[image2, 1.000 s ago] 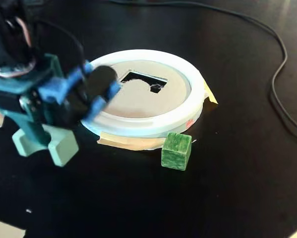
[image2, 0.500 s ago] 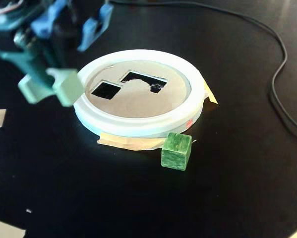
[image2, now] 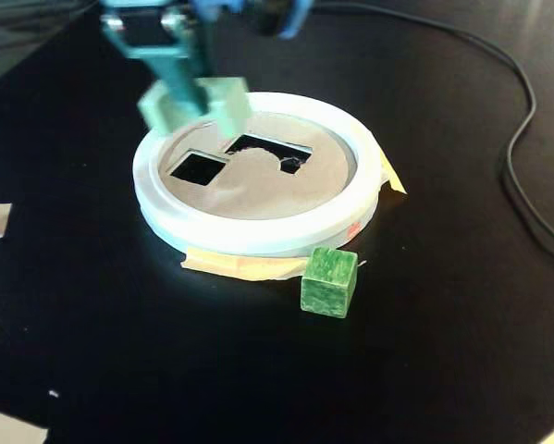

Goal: Pick up the U shape block and drop it in corresponding U shaped hole

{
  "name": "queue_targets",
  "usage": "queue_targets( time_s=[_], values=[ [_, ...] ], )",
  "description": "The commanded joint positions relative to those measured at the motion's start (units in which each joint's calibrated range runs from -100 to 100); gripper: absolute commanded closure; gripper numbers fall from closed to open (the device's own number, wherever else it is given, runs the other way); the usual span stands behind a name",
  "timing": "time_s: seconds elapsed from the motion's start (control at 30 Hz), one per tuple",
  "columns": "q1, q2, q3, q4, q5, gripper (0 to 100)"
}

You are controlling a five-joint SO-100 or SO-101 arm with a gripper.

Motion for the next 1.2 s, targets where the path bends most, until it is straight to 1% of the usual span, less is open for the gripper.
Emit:
queue_targets(
  time_s=[0.0,0.47,0.63,0.73,0.93,1.07,1.17],
  values=[
    [-3.71,7.22,-15.09,0.39,-0.44,98],
    [-3.96,20.30,-26.93,-0.32,-0.49,98],
    [-4.96,22.53,-28.02,-0.42,-0.59,98],
    [-5.46,23.16,-28.02,-0.42,-2.05,98],
    [-6.96,24.33,-28.02,-0.72,-2.44,98],
    [-7.08,25.49,-28.02,-5.53,-2.44,98],
    [-7.08,27.37,-28.02,-6.64,-2.44,98]
  ],
)
